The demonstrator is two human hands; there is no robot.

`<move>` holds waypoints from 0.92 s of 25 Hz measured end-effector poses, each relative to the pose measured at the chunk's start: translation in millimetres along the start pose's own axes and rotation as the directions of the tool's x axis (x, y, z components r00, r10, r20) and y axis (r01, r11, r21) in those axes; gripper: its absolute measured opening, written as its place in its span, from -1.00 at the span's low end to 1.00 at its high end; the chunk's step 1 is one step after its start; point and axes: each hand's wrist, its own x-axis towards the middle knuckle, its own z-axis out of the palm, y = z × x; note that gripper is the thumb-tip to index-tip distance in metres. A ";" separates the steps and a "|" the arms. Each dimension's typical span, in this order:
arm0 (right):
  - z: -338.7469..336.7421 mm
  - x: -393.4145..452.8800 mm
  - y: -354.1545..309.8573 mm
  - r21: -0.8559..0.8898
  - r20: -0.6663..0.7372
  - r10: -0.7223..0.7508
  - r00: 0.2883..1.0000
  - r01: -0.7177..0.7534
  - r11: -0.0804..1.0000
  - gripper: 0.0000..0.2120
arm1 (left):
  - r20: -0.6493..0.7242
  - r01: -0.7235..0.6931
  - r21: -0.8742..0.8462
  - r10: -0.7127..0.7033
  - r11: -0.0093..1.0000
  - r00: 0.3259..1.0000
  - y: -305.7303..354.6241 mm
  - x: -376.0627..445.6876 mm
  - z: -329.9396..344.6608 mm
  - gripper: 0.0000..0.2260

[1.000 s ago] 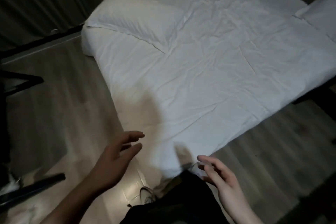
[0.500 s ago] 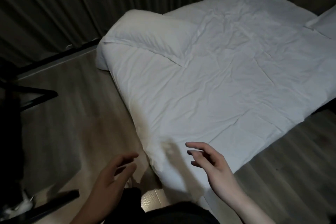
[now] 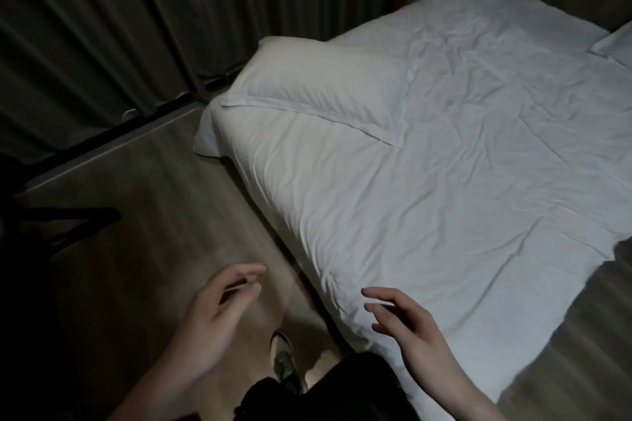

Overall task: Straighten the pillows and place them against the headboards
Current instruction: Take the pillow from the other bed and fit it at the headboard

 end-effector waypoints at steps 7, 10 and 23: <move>69.9 27.9 -28.0 0.100 -0.180 0.015 0.983 0.003 0.995 -0.75 | 0.103 -0.145 -0.021 0.147 0.989 0.984 19.7 91.5 -83.5 -0.81; 96.1 70.5 -52.1 0.114 -0.210 0.011 0.978 0.013 0.993 -0.78 | 0.168 -0.158 -0.012 0.158 0.987 0.973 21.4 130.3 -105.9 -0.78; 176.2 357.3 -249.0 0.081 -0.127 -0.143 0.982 0.154 0.985 -0.83 | 0.127 -0.148 0.075 0.138 0.986 0.982 97.2 368.6 -247.9 -0.75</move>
